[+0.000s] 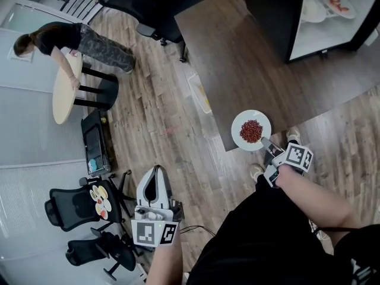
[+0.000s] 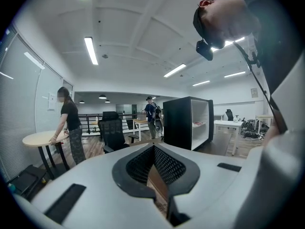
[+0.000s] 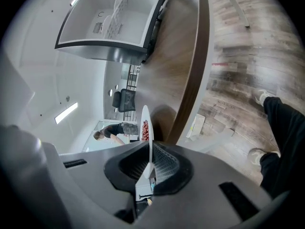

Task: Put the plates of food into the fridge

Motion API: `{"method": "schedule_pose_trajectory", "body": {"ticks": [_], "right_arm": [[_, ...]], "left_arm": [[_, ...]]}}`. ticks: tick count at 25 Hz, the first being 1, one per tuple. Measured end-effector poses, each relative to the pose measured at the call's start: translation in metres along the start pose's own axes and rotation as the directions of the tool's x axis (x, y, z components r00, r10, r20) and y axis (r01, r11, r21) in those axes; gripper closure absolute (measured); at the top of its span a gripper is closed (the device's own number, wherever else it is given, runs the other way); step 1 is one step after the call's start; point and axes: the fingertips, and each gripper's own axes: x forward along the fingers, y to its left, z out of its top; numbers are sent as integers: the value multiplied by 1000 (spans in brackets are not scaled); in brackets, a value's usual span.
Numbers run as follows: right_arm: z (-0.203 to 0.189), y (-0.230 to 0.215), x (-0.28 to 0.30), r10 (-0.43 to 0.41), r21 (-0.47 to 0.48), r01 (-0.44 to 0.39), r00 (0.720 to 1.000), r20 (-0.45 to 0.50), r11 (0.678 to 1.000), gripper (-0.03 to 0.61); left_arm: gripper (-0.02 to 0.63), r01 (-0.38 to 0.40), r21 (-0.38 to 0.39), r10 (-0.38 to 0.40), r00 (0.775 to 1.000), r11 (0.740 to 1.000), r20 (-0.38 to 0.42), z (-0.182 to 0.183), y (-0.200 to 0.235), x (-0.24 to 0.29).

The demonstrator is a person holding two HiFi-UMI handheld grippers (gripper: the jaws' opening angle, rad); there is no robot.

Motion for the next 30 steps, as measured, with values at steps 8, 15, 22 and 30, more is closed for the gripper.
{"method": "schedule_pose_trajectory", "body": {"ticks": [8,15,22,30], "right_arm": [[29,28,-17,112,21,-112,993,30,993,563],[77,51,-45,162,18,-164,984,79,986,563],[126,69,-78,173,9,-176,976,135,984,563],[195,85,-104,195,-23,-194,961,196,981,563]], "left_arm": [[611,41,4,-41,999,999,19,12,-19,19],[611,95,9,-96,994,995,58,31,-42,52],[611,123,1,-122,988,992,99,51,-61,80],[611,157,-12,-154,981,988,117,68,-97,125]]}}
